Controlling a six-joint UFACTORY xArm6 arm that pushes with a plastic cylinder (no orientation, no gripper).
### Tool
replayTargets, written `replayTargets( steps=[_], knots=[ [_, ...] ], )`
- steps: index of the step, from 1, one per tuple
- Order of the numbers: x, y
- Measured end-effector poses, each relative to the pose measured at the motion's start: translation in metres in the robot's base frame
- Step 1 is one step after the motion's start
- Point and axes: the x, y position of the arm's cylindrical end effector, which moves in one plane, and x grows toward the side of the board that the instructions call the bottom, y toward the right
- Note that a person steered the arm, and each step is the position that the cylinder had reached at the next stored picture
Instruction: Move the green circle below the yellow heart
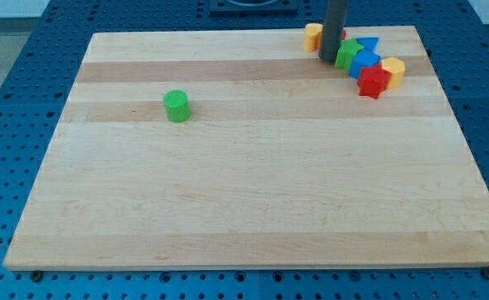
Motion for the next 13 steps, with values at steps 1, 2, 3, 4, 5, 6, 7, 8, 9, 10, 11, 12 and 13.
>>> replayTargets(
  steps=[1,2,3,4,5,6,7,8,9,10,11,12,13],
  knots=[
    [0.012,-0.026],
    [0.036,-0.068],
    [0.051,-0.105],
    [0.051,-0.147],
    [0.051,-0.193],
    [0.051,-0.237],
    [0.051,-0.278],
    [0.051,-0.309],
    [0.083,-0.318],
    [0.139,-0.311],
    [0.135,-0.308],
    [0.116,-0.289],
    [0.098,-0.256]
  ],
)
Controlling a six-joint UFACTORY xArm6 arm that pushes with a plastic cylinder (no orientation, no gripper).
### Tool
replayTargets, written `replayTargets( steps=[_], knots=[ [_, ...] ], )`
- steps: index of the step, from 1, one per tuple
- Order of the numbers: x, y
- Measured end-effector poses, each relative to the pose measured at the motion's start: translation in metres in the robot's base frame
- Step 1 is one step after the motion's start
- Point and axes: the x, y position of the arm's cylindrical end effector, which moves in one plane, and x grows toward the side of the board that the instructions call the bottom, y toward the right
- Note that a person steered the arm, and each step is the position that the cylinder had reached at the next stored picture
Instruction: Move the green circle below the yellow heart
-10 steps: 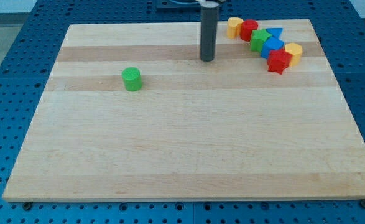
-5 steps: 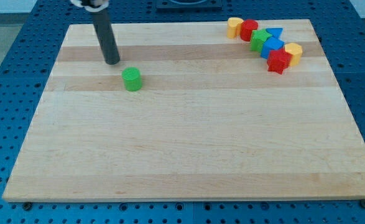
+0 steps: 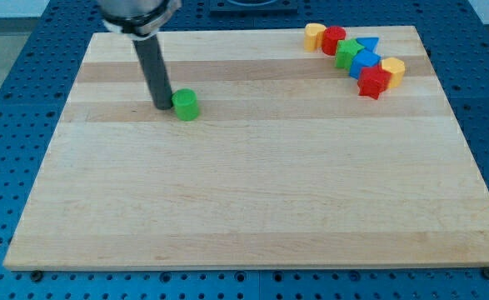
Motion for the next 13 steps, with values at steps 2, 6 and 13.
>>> replayTargets(
  steps=[2,6,13],
  knots=[
    [-0.009,0.076],
    [-0.047,0.165],
    [0.071,0.050]
  ],
)
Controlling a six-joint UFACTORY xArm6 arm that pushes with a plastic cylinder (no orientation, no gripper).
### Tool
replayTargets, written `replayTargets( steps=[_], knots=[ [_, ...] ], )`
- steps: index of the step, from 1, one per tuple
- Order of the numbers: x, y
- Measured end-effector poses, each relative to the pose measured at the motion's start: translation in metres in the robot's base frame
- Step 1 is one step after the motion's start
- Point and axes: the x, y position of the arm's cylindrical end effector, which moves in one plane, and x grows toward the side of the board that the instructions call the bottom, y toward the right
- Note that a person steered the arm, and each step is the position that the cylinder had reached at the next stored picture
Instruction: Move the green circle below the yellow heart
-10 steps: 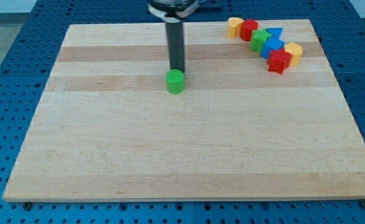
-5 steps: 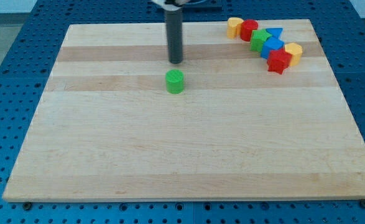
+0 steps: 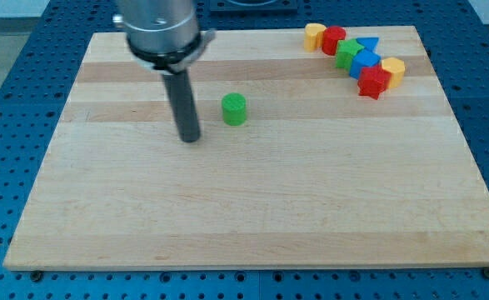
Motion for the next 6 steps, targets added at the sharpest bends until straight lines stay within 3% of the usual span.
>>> replayTargets(
  steps=[2,4,6],
  knots=[
    [-0.031,0.035],
    [-0.099,0.067],
    [-0.118,0.115]
  ],
)
